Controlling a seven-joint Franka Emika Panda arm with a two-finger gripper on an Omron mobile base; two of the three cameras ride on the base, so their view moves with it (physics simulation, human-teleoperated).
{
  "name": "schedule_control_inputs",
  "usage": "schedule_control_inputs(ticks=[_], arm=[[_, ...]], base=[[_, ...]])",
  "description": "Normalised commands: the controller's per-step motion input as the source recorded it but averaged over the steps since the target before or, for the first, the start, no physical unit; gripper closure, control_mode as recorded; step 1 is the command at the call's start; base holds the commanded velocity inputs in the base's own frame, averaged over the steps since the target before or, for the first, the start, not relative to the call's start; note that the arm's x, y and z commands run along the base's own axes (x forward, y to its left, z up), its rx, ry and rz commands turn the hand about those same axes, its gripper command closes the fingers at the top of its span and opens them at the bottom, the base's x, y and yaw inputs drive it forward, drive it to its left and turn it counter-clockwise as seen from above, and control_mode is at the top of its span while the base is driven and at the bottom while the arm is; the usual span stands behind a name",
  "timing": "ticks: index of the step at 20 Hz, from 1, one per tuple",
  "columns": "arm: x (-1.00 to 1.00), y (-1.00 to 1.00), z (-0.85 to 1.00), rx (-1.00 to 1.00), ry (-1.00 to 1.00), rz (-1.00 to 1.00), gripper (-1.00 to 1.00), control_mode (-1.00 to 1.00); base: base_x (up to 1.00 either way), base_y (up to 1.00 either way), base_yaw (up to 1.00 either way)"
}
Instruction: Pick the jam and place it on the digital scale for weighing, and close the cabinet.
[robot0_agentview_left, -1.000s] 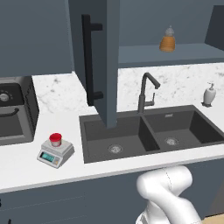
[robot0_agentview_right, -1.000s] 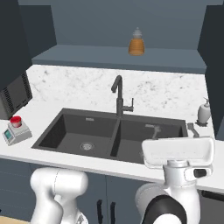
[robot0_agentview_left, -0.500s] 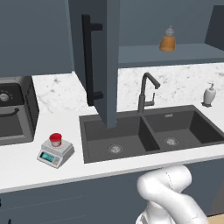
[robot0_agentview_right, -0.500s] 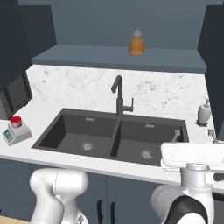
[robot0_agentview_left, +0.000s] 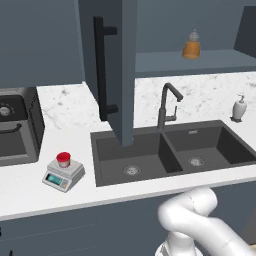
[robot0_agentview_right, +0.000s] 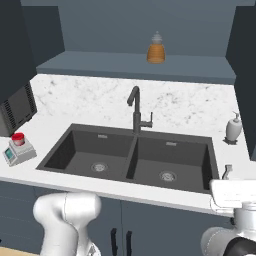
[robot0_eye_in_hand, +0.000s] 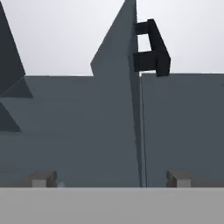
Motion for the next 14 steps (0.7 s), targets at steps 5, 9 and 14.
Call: schedule_control_inputs(ticks=[5,9,14], arm=[[0.09,-0.83,-0.17,0.14,0.02,0.12,-1.0,-1.0],[0.07,-0.77,0.08,0.18,0.0,0.08,-1.0,-1.0],[0.13,-0.24,0.3,0.12,-0.01,0.05,-1.0,-1.0]], base=[[0.0,0.0,0.0],[0.0,0.0,0.0],[0.0,0.0,0.0]])
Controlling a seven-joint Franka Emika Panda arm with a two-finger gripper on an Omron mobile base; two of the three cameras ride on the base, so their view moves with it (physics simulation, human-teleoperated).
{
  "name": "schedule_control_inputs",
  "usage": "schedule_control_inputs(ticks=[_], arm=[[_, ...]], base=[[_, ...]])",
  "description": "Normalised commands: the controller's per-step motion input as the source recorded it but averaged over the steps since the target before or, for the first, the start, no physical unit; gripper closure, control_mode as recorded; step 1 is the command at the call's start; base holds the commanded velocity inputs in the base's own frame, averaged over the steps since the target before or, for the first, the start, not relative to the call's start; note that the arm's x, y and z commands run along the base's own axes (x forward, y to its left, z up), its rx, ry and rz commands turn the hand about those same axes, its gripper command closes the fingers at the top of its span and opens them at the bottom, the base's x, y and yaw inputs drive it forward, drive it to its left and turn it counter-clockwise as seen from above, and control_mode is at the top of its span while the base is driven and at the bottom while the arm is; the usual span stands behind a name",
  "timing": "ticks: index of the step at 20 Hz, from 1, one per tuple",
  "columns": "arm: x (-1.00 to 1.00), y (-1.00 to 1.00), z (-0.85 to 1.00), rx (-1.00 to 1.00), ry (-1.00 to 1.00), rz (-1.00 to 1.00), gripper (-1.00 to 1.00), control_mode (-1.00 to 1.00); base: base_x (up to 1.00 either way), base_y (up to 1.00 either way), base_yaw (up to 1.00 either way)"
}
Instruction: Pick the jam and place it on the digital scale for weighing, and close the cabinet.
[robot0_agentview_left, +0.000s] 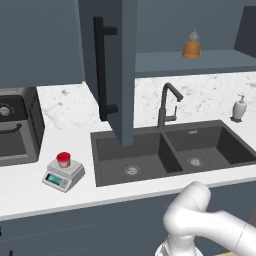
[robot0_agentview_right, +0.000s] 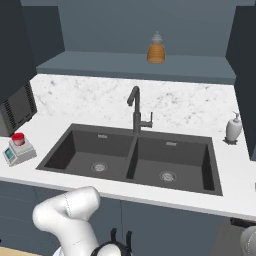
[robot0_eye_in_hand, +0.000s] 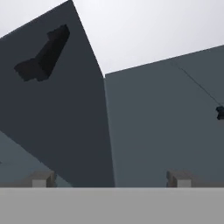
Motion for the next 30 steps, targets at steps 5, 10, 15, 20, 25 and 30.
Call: schedule_control_inputs(ticks=[5,10,15,20,25,30], arm=[[0.1,0.11,0.68,0.0,-0.06,0.02,-1.0,-1.0],[0.51,0.28,0.61,0.0,0.0,0.01,-1.0,-1.0],[0.49,0.41,0.5,-0.01,0.0,0.05,-1.0,-1.0],[0.07,0.75,0.84,-0.12,-0.05,0.05,-1.0,-1.0],[0.16,0.92,0.66,-0.24,0.01,0.02,-1.0,-1.0],[0.73,1.0,0.01,-0.32,0.16,0.0,-1.0,-1.0]], base=[[0.0,0.0,0.0],[0.0,0.0,0.0],[0.0,0.0,0.0],[0.0,0.0,0.0],[0.0,0.0,0.0],[0.0,0.0,0.0]])
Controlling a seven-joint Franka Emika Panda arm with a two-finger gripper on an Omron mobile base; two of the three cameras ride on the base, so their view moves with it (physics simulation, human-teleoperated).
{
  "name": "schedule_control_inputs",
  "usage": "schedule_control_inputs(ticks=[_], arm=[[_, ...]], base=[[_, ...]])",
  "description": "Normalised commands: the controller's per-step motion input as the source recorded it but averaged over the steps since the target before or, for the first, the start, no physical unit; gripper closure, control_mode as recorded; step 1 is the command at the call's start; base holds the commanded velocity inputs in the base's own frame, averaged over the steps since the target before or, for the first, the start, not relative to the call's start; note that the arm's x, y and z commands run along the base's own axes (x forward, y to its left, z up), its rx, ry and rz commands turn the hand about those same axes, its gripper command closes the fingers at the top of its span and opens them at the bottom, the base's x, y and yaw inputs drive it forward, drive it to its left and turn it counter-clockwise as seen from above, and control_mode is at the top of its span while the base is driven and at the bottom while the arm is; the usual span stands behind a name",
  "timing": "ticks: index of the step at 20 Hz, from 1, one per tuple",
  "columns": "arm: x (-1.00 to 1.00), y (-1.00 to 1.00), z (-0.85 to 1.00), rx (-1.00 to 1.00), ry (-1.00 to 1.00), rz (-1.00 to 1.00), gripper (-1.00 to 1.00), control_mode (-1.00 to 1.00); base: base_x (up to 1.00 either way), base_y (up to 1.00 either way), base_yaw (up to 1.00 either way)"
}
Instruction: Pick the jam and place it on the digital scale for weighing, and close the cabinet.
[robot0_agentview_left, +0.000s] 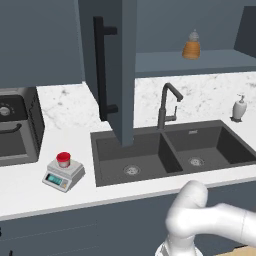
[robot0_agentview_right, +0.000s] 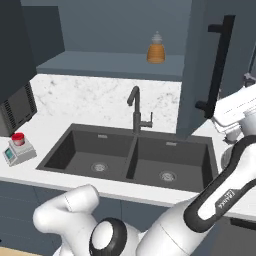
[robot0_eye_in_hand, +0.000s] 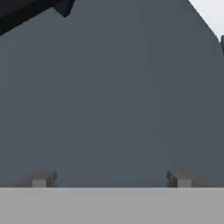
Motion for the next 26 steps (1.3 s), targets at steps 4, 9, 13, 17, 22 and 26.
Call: schedule_control_inputs(ticks=[4,9,13,17,22,26], arm=[[0.91,1.0,0.0,-0.3,0.2,-0.04,-1.0,-1.0],[0.91,1.0,0.0,-0.25,0.26,-0.06,-1.0,-1.0],[0.92,0.96,0.0,-0.19,0.11,-0.1,-1.0,-1.0],[0.94,0.74,0.0,-0.11,0.0,-0.07,-1.0,-1.0],[0.85,0.5,-0.01,-0.04,0.0,-0.03,-1.0,-1.0],[0.92,0.52,-0.07,-0.03,0.0,-0.02,-1.0,-1.0]], base=[[0.0,0.0,0.0],[0.0,0.0,0.0],[0.0,0.0,0.0],[0.0,0.0,0.0],[0.0,0.0,0.0],[0.0,0.0,0.0]])
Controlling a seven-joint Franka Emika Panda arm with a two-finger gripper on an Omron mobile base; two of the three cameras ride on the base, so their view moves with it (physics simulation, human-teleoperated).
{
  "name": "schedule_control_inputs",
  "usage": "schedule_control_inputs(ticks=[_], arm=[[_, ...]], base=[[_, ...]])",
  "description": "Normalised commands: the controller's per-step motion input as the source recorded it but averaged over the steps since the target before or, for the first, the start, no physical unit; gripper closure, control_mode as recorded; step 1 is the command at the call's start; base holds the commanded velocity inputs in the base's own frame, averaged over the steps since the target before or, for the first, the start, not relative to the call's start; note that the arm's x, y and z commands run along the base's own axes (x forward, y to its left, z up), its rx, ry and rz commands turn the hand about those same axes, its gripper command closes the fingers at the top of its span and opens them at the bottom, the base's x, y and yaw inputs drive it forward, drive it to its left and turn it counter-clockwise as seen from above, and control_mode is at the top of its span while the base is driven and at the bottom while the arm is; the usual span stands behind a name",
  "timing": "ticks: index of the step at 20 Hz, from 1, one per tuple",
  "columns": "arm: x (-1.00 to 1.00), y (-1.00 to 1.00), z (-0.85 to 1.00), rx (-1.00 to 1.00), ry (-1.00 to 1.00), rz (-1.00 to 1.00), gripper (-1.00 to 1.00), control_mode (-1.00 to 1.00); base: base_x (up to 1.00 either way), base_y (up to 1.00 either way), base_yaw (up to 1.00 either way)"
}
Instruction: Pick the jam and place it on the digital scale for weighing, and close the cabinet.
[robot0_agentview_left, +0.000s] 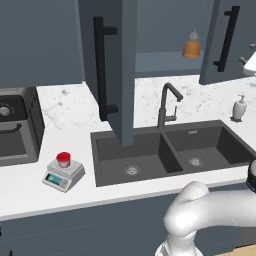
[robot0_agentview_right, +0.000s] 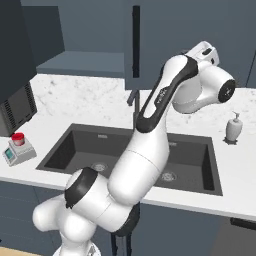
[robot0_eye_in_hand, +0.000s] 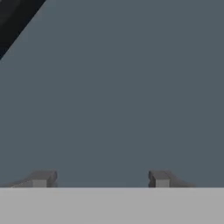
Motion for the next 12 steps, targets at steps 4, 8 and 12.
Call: schedule_control_inputs(ticks=[4,8,12], arm=[[0.96,0.56,-0.1,-0.03,0.0,-0.03,-1.0,-1.0],[0.93,0.51,-0.03,-0.02,0.0,-0.03,-1.0,-1.0],[0.81,0.35,-0.02,-0.01,0.0,-0.02,-1.0,-1.0]], base=[[0.0,0.0,0.0],[0.0,0.0,0.0],[0.0,0.0,0.0]])
